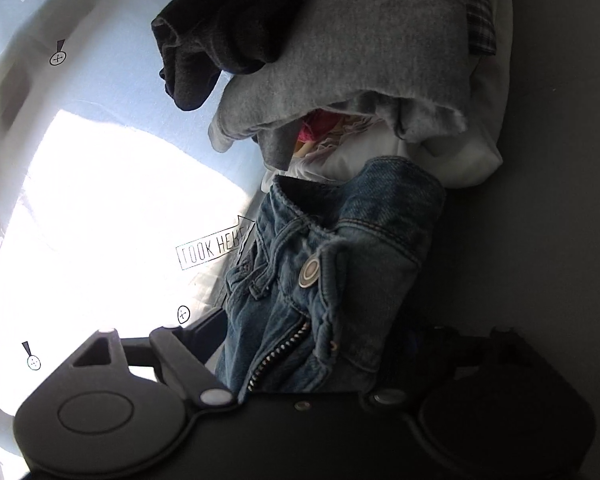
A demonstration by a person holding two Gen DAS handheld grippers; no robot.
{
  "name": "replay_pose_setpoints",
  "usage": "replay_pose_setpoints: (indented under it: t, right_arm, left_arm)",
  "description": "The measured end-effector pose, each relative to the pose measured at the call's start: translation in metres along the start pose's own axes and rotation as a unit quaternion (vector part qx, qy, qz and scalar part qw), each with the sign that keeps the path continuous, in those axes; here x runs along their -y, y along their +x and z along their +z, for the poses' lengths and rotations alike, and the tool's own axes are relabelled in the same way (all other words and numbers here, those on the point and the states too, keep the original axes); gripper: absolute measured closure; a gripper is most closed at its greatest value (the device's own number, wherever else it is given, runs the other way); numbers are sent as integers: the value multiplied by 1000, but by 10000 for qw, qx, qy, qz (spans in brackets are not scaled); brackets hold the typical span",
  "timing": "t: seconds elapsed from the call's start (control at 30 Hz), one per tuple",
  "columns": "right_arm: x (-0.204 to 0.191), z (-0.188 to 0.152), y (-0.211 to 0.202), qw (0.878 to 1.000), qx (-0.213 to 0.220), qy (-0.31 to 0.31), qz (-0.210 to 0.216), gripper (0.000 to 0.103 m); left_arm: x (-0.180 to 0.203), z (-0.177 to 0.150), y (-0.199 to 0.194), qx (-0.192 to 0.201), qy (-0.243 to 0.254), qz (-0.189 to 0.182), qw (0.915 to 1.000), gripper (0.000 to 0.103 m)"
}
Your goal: Fold clothes
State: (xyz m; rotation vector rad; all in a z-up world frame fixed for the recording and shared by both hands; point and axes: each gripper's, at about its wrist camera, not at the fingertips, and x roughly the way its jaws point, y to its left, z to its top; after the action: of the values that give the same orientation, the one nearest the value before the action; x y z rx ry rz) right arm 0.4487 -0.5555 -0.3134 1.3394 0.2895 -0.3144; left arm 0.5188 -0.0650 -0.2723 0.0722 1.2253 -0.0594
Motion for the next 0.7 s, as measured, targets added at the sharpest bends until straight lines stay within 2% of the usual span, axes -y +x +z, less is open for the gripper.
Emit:
replay_pose_setpoints:
  t: [0.03,0.17,0.2,0.27,0.43,0.7]
  right_arm:
    - [12,1,-1,9986,78,479,206,65]
    - [29,-2,-2,9894,-9,1283,684,69]
    - [36,-8,-2,9805,65,1716,951,71]
    - [48,-22,-3,9550,203,2559,1484,74]
    - [26,-44,-8,9389,161,2746,2067,77]
    - [-46,-78,-15,9269,-445,2566,2704,77]
  left_arm:
    - [0,0,0,8,-1,0,10000,0]
    - [-1,-1,-1,10,-1,-1,10000,0]
    - [-1,-1,-2,-1,-1,-2,10000,0]
    - [-1,0,-2,-32,3,-8,10000,0]
    - [-6,12,3,-132,19,-30,9999,0]
    - [-8,19,2,-201,17,-52,9998,0]
